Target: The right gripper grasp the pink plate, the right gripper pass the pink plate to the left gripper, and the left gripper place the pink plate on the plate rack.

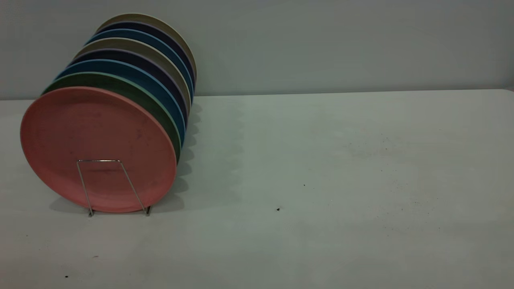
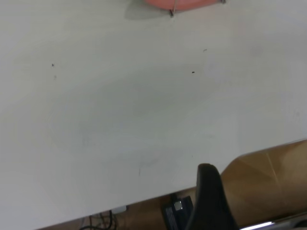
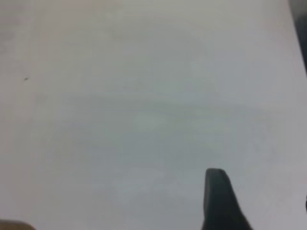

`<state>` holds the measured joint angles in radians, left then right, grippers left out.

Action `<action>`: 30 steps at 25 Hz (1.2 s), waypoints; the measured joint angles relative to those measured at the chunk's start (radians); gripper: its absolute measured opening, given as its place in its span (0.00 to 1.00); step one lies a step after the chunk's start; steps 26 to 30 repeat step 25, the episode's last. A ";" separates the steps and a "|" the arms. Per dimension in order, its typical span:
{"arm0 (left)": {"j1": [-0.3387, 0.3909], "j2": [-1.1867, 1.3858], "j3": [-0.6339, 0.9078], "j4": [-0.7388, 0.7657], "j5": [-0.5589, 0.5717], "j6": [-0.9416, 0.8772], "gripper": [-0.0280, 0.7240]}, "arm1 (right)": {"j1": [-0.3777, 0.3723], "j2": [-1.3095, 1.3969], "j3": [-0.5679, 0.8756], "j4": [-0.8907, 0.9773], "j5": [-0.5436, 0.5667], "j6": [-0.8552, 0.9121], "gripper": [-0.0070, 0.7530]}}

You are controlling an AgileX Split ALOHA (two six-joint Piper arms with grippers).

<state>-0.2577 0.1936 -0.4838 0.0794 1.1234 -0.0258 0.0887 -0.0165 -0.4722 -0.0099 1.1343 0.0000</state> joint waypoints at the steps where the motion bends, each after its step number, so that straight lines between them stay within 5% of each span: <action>1: 0.002 -0.010 0.000 0.000 0.000 0.001 0.76 | -0.003 0.000 0.000 0.000 0.000 0.000 0.59; 11: 0.310 -0.210 0.000 0.000 0.004 0.001 0.76 | -0.005 -0.001 0.000 0.001 0.001 0.000 0.59; 30: 0.309 -0.215 0.000 0.000 0.006 0.001 0.76 | -0.005 -0.001 0.000 0.001 0.001 0.000 0.59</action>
